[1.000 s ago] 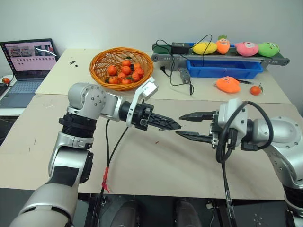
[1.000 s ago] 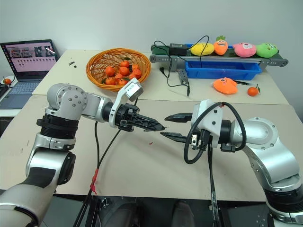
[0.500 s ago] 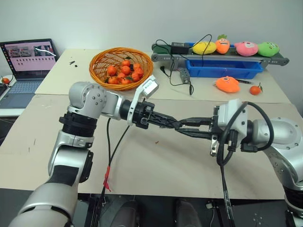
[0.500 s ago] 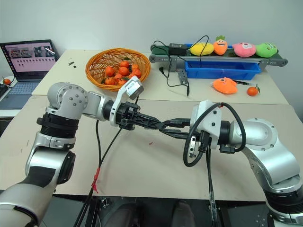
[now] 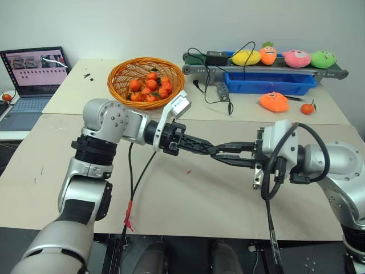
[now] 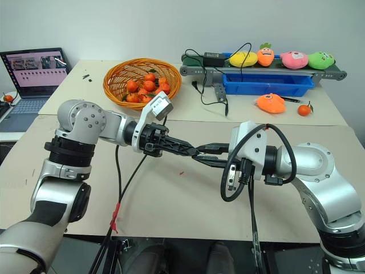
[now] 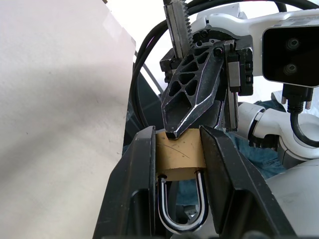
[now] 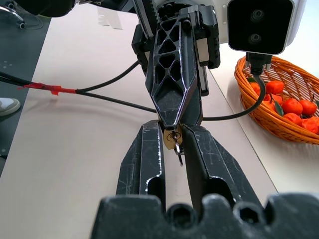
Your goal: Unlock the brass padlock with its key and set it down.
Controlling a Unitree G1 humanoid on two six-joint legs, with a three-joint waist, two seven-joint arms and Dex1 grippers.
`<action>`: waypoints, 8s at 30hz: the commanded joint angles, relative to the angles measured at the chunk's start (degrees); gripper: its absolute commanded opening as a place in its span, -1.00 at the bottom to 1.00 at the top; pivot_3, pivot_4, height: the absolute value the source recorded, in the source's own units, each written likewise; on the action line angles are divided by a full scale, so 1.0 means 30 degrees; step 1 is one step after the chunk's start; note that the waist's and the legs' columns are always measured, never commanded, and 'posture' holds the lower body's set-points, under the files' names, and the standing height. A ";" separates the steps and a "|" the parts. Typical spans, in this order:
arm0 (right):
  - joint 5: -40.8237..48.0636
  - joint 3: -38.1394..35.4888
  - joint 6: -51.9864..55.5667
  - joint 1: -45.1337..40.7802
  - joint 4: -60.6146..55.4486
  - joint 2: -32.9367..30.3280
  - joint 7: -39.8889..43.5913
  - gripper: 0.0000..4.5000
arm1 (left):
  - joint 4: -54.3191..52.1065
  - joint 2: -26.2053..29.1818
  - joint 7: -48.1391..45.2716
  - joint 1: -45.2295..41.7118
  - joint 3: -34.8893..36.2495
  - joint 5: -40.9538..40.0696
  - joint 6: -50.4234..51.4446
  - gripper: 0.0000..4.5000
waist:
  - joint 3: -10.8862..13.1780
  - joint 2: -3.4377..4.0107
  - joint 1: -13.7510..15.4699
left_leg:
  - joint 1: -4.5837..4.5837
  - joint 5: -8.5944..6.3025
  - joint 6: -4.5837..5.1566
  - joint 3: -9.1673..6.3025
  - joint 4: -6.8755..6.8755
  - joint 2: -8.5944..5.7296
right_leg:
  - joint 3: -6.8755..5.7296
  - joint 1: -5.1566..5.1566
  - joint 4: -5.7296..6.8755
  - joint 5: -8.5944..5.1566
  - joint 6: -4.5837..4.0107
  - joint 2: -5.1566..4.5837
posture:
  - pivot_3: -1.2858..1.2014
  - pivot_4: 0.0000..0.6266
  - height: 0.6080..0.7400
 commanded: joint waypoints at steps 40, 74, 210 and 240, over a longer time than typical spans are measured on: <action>-0.2038 -0.0388 -0.1858 -0.0478 0.2898 -0.0139 0.0628 -0.91 | 0.0558 0.3564 -0.1070 -0.0604 -0.0328 0.3428 -0.5995 0.99 | 0.0001 0.0000 -0.0095 | 0.0000 0.0001 -0.0001 0.0016 -0.0011 0.0000 | 0.0007 -0.0010 -0.0003 -0.0001 0.0001 0.0000 | 0.03 -0.52 1.00; -0.2224 -0.0520 -0.1943 -0.0686 0.3321 -0.0074 0.0610 -0.91 | -0.4485 0.1384 0.2797 0.2863 0.1947 0.1070 -0.2800 0.15 | 0.0022 -0.0035 -0.0074 | 0.0011 0.0003 -0.0006 0.0028 -0.0019 0.0001 | 0.0037 -0.0018 0.0002 -0.0001 0.0001 0.0001 | 0.03 -0.52 1.00; -1.4315 0.5004 -1.6438 -0.1924 1.1599 0.0650 -0.2699 -0.91 | -0.6403 0.5568 0.2179 0.4528 0.1533 0.0788 -0.4484 -0.98 | 0.0025 -0.0033 -0.0322 | 0.0037 0.0024 -0.0052 0.0072 -0.0043 -0.0004 | 0.0088 -0.0043 0.0006 -0.0001 0.0001 0.0003 | 0.03 -0.52 1.00; -2.5138 0.9280 -2.6764 -0.4212 1.9874 0.2485 -1.2505 -0.39 | -0.7636 0.7176 -0.0423 0.4662 0.0263 0.1661 -0.6887 -1.00 | 0.0030 -0.0034 -0.0483 | 0.0049 0.0040 -0.0093 0.0085 -0.0067 0.0018 | 0.0132 -0.0043 0.0001 -0.0013 -0.0016 0.0043 | 0.03 -0.52 1.00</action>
